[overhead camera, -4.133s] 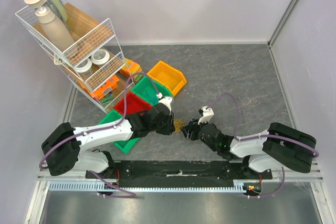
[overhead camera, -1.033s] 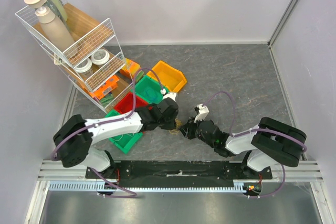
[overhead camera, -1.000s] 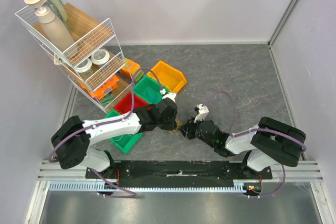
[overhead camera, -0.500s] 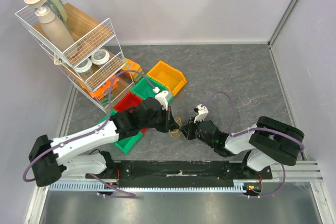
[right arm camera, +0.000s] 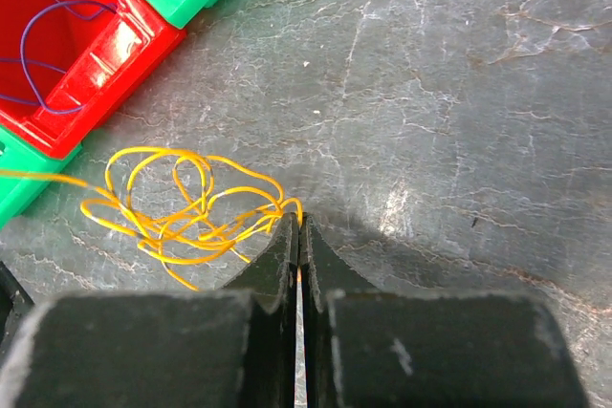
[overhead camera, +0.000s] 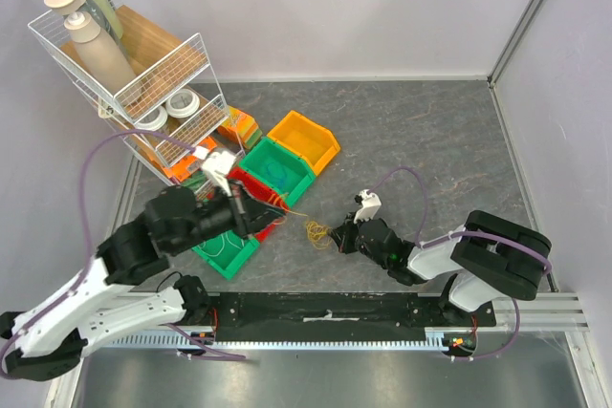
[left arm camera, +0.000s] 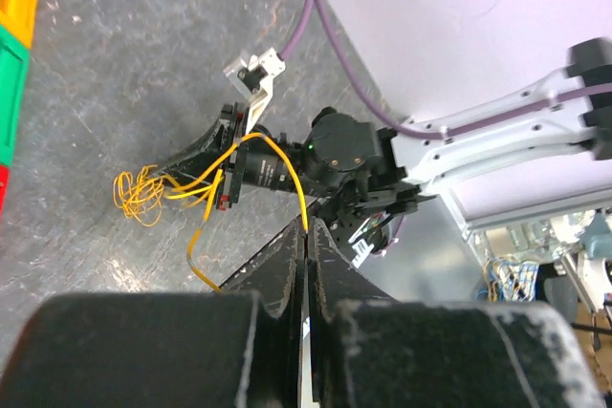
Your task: Untangle the cables
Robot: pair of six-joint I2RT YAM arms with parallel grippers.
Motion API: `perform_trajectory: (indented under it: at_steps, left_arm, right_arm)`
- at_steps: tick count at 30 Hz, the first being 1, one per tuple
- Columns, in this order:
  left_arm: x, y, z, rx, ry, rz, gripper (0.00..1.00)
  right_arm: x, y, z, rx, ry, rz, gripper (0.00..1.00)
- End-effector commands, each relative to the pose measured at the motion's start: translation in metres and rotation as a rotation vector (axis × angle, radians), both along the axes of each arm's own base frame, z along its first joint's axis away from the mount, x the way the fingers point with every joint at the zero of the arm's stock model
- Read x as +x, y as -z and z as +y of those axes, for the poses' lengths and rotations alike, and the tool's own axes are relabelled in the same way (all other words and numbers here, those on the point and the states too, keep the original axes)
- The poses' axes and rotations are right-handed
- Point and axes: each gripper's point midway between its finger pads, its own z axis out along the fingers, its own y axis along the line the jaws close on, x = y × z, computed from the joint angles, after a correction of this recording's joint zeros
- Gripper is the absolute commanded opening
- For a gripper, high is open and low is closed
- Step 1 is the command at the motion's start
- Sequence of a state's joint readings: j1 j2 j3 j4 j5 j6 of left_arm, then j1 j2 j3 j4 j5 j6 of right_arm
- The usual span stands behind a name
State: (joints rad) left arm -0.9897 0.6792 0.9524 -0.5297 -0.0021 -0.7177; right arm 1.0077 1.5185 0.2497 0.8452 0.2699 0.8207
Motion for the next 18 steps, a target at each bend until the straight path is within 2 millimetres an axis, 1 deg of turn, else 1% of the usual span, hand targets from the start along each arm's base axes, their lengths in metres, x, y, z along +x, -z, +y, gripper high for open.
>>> perform_trajectory:
  at_steps: [1,6,8,10,12,13,16,17,18]
  left_arm:
    - [-0.004,-0.028,0.048,0.016,-0.115,-0.049,0.02]
    - [-0.018,-0.064,0.099,-0.035,-0.203,-0.115,0.02]
    - [-0.026,-0.078,0.119,-0.069,-0.227,-0.141,0.02]
    - [-0.035,-0.093,0.139,-0.112,-0.249,-0.166,0.02]
    - [-0.043,-0.098,0.152,-0.134,-0.257,-0.177,0.02]
    - [-0.046,-0.101,0.159,-0.145,-0.261,-0.182,0.02]
    - [-0.051,-0.093,0.171,-0.113,-0.274,-0.174,0.02]
    - [-0.052,-0.090,0.175,-0.098,-0.279,-0.173,0.02]
    - [-0.053,-0.087,0.180,-0.091,-0.291,-0.170,0.02]
  right_arm:
    - [0.011,-0.011,-0.006,0.036,0.078,-0.022,0.00]
    - [0.010,-0.014,-0.021,0.059,0.135,-0.024,0.00]
    - [0.010,-0.015,-0.030,0.071,0.174,-0.028,0.00]
    - [0.011,-0.022,-0.041,0.097,0.216,-0.040,0.00]
    - [0.013,-0.025,-0.053,0.114,0.275,-0.043,0.00]
    - [0.014,-0.022,-0.063,0.108,0.322,-0.035,0.00]
    - [0.024,-0.029,-0.091,0.099,0.475,-0.033,0.00]
    - [0.028,-0.028,-0.103,0.061,0.524,-0.030,0.00]
    - [0.034,-0.033,-0.112,0.039,0.572,-0.029,0.00]
